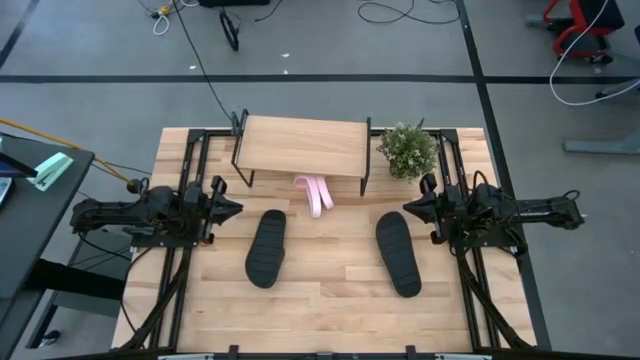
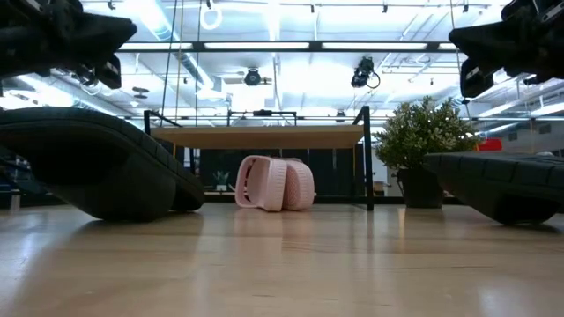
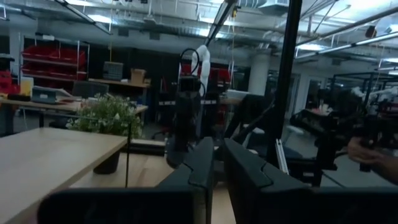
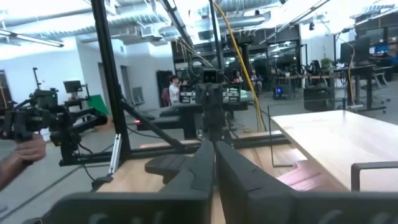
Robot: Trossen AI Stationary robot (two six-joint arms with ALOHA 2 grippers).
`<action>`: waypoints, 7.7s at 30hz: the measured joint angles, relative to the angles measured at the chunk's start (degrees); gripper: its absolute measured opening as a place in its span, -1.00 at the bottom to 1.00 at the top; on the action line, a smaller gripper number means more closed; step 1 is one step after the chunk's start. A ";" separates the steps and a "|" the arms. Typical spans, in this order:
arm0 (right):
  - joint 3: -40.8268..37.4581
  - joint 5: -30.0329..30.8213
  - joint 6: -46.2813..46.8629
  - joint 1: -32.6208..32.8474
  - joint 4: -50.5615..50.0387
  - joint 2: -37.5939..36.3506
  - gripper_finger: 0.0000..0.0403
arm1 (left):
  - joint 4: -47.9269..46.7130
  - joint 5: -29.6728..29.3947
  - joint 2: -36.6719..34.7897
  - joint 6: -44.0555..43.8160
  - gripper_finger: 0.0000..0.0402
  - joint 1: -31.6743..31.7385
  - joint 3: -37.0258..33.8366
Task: Pick and place slides into the shelf
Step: Put the right black slide on the shelf
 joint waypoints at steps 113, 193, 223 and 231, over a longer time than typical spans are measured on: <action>39.23 -7.67 16.87 -19.74 -71.18 53.85 0.53 | -15.05 -10.97 54.77 6.37 -0.56 -19.09 38.64; 39.28 -15.08 12.84 -19.21 -56.22 65.24 -0.93 | -16.00 -10.95 54.77 6.32 -0.59 -19.11 38.60; 39.28 -21.14 15.65 -22.80 -62.92 61.03 0.53 | -16.75 -10.97 54.79 6.37 -0.56 -19.09 38.60; 37.17 -24.26 16.32 -22.67 -56.57 63.36 0.51 | -16.75 -10.95 54.79 6.35 -0.60 -19.09 38.60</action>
